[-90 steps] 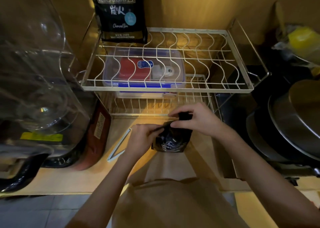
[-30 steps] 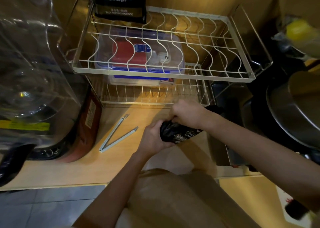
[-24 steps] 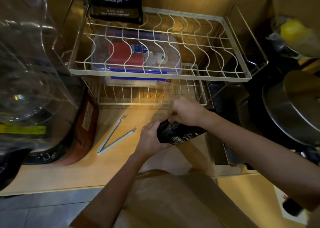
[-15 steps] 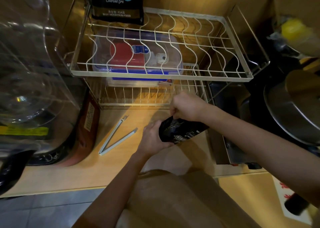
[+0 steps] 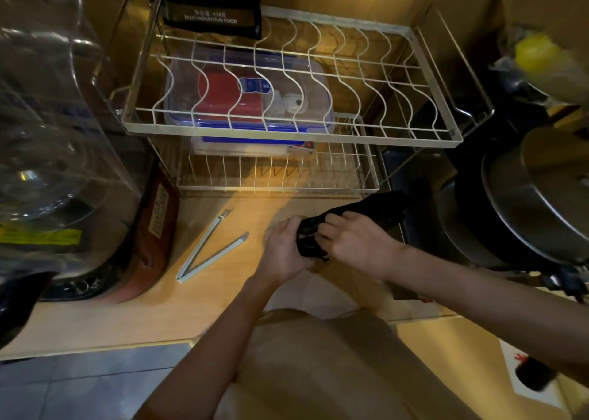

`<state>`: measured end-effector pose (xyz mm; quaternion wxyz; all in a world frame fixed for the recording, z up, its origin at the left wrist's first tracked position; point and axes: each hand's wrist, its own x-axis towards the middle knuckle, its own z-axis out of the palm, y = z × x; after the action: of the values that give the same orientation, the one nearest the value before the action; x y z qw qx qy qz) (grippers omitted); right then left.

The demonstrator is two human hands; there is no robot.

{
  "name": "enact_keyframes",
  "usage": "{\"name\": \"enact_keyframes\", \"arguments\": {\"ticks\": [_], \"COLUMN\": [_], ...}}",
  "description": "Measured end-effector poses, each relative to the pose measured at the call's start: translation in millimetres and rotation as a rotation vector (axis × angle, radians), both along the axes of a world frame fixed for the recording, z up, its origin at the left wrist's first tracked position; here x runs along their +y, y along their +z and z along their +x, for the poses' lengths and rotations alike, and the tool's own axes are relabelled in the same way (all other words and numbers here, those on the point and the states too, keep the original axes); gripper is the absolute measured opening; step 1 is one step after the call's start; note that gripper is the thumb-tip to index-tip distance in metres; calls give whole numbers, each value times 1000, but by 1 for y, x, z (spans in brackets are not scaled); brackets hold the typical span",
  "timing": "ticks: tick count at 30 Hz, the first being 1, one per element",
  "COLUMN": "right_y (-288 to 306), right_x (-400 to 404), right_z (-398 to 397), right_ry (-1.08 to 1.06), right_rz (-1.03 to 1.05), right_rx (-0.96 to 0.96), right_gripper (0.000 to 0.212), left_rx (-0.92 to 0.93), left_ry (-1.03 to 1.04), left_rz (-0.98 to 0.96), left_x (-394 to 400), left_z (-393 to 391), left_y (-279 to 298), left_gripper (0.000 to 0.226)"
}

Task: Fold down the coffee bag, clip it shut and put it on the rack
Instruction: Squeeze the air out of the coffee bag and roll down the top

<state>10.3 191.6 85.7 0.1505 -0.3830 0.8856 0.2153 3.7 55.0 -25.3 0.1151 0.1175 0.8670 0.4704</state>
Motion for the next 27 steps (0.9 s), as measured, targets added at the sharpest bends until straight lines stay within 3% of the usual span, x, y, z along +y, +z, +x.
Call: {"name": "enact_keyframes", "arguments": {"ticks": [5, 9, 19, 22, 24, 27], "right_y": [18, 20, 30, 35, 39, 39], "right_x": [-4, -10, -4, 3, 9, 2], "right_z": [-4, -13, -15, -13, -19, -32], "right_ry": [-37, -47, -121, -110, -76, -146], "right_rz": [-64, -11, 67, -146, -328, -216], "right_rx": [-76, -134, -170, -196, -110, -46], "right_gripper": [8, 21, 17, 18, 19, 24], "left_rx": [-39, -103, -51, -48, -50, -43], "left_ry": [-3, 51, 5, -9, 16, 36], "left_rz": [35, 109, 24, 11, 6, -7], "left_x": [1, 2, 6, 5, 4, 5], "left_z": [3, 5, 8, 11, 11, 9], "left_y": [0, 2, -1, -3, -2, 0], "left_gripper": [69, 66, 73, 74, 76, 77]}}
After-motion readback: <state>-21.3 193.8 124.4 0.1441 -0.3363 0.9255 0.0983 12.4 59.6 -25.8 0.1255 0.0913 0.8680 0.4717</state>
